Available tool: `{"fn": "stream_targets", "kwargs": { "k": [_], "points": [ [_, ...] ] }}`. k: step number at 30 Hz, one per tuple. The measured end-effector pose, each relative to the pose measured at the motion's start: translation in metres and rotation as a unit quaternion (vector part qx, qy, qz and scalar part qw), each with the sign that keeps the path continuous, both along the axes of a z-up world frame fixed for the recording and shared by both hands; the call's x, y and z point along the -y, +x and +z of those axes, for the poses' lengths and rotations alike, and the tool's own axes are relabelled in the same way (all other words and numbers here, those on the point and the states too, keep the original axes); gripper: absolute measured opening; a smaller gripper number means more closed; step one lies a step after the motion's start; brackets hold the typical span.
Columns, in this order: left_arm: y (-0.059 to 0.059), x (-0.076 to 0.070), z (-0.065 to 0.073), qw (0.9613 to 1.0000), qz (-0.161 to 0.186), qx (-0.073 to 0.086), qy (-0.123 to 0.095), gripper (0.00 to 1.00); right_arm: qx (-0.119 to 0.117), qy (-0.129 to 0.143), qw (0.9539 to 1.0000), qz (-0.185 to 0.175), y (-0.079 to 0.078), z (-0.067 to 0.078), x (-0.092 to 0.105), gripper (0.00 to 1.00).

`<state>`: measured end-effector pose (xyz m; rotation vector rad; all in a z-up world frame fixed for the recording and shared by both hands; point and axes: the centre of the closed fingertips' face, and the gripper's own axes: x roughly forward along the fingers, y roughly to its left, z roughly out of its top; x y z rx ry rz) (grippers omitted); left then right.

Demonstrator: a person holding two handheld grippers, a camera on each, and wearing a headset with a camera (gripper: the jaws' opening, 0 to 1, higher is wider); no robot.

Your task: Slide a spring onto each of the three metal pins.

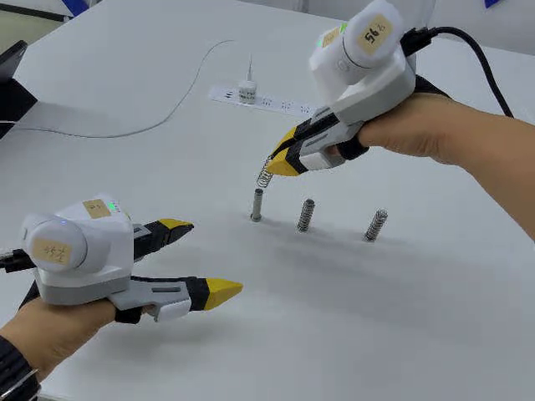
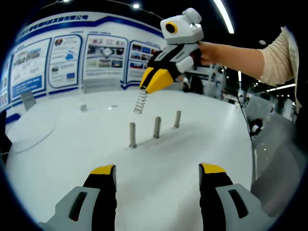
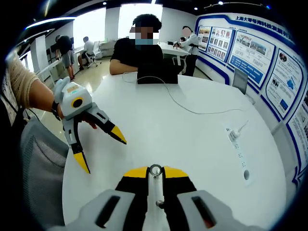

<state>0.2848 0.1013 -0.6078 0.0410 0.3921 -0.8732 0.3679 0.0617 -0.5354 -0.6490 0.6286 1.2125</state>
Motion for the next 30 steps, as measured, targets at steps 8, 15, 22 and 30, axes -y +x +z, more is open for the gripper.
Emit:
{"fn": "stream_targets", "kwargs": {
  "k": [8,15,22,30],
  "points": [
    [0.0,0.0,0.0,1.0,0.001,0.0,-0.001,0.71,-0.013,-0.022,0.9997,0.002,0.006,-0.006,-0.001,0.12],
    [0.001,-0.002,-0.001,1.0,0.003,-0.002,0.0,0.71,-0.024,-0.039,0.9989,0.005,0.009,-0.015,-0.003,0.12],
    [0.001,-0.003,-0.003,1.0,0.003,-0.004,0.003,0.71,-0.033,-0.048,0.9983,0.008,0.007,-0.021,-0.004,0.12],
    [0.002,-0.006,-0.005,1.0,0.004,-0.006,0.003,0.71,-0.039,-0.053,0.9978,0.011,0.008,-0.026,-0.007,0.12]
  ]
}}
